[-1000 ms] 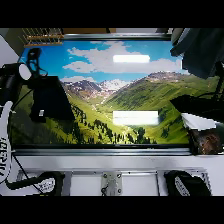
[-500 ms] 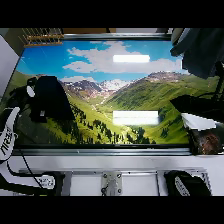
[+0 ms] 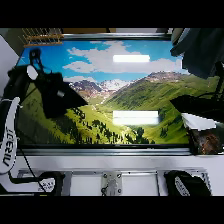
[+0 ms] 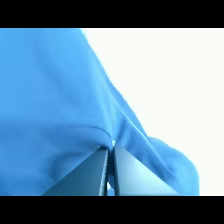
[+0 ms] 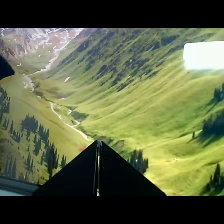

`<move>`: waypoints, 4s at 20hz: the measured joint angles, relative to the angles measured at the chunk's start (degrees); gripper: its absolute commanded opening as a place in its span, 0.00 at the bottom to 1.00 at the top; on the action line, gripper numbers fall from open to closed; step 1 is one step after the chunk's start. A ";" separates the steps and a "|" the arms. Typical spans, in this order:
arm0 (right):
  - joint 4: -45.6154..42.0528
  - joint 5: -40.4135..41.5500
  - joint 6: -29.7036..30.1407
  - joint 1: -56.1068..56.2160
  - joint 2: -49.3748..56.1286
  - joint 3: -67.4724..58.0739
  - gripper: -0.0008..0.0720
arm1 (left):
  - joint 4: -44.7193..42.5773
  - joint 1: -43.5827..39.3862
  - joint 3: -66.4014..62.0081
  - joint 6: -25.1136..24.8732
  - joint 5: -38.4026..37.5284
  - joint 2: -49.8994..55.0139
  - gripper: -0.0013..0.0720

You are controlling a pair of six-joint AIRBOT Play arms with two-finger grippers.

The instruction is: Fold the clothes and pants, and hang the long-sleeved shirts on hangers.

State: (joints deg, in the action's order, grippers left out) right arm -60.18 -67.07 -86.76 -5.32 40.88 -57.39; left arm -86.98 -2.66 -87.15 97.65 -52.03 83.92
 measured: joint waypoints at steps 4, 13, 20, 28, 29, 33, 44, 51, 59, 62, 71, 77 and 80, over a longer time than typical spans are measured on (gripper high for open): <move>-0.07 0.02 0.00 0.00 0.13 0.00 0.03 | 0.22 -13.55 -13.40 -3.74 2.58 -7.08 0.03; -0.26 6.95 0.94 -4.31 -0.61 -0.72 0.02 | -0.28 -28.70 -25.73 -9.14 -2.25 -14.86 0.03; -1.36 5.88 1.29 -8.22 3.48 -0.76 0.83 | -0.39 -16.79 -1.73 -6.64 -12.57 -17.84 0.03; -1.16 4.46 1.49 2.99 20.92 7.48 0.94 | 3.37 -3.69 19.15 -6.19 -10.97 -11.69 0.03; -0.46 5.49 1.51 5.81 23.63 8.57 0.94 | 4.55 -2.62 19.76 -6.19 -10.93 -10.95 0.03; 4.42 10.86 1.53 17.57 33.18 10.58 0.94 | 7.61 -0.33 20.92 -6.16 -10.73 -9.05 0.03; 13.90 24.20 1.53 30.42 40.74 11.19 0.02 | 9.05 0.46 21.31 -6.16 -9.60 -8.37 0.03; -6.16 12.59 1.53 23.34 28.63 -1.11 0.02 | 8.90 1.64 10.49 -6.16 -11.43 -16.79 0.03; -16.81 0.44 0.55 13.00 1.75 -23.61 0.02 | 10.36 -5.18 -7.69 -3.98 -14.40 -38.49 0.03; -17.64 0.07 -1.75 11.87 -5.20 -26.01 0.02 | 10.56 -10.27 -7.87 -1.51 -13.25 -45.81 0.03; -18.10 -6.08 -8.61 11.28 -7.76 -27.34 0.02 | 10.43 -18.08 9.16 12.90 -13.07 -58.12 0.03; -13.20 -11.17 -9.46 11.72 11.72 -27.34 0.02 | 2.56 -18.49 21.38 17.25 -17.18 -46.40 0.03; -13.03 -6.21 -6.21 11.82 24.76 -27.36 0.02 | -3.65 -17.00 22.40 15.89 -11.74 -33.68 0.03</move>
State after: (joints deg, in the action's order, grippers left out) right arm -73.21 -73.28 -92.97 6.50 65.65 -84.75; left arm -90.63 -19.66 -64.75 113.54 -63.77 50.24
